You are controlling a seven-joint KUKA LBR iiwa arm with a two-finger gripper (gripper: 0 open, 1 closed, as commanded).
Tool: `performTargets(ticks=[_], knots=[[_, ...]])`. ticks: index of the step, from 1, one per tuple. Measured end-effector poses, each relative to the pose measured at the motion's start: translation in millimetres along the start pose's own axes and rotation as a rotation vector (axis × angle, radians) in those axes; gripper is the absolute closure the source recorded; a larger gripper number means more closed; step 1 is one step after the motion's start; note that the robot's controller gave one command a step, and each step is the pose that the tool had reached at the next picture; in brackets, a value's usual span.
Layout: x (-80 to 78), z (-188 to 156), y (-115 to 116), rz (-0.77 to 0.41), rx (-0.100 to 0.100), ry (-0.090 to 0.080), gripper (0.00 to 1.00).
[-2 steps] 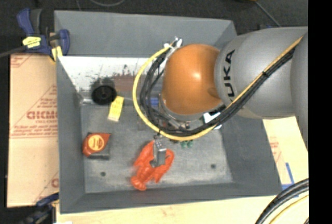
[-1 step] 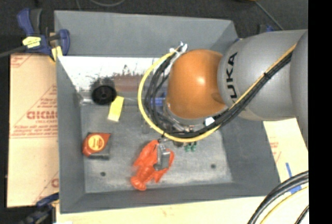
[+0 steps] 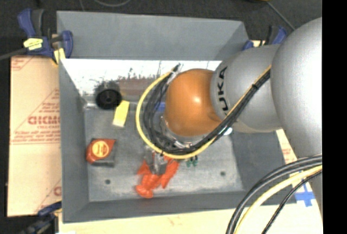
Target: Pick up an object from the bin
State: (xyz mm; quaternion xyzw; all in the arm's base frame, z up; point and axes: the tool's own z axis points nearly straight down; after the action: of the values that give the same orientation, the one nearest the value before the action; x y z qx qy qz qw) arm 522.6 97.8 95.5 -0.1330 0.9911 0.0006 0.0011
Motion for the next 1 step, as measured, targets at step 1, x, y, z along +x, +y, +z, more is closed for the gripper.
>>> performTargets(ticks=[1], knots=[[-0.1, 0.0, 0.2, 0.002, -0.001, 0.0, 0.0]])
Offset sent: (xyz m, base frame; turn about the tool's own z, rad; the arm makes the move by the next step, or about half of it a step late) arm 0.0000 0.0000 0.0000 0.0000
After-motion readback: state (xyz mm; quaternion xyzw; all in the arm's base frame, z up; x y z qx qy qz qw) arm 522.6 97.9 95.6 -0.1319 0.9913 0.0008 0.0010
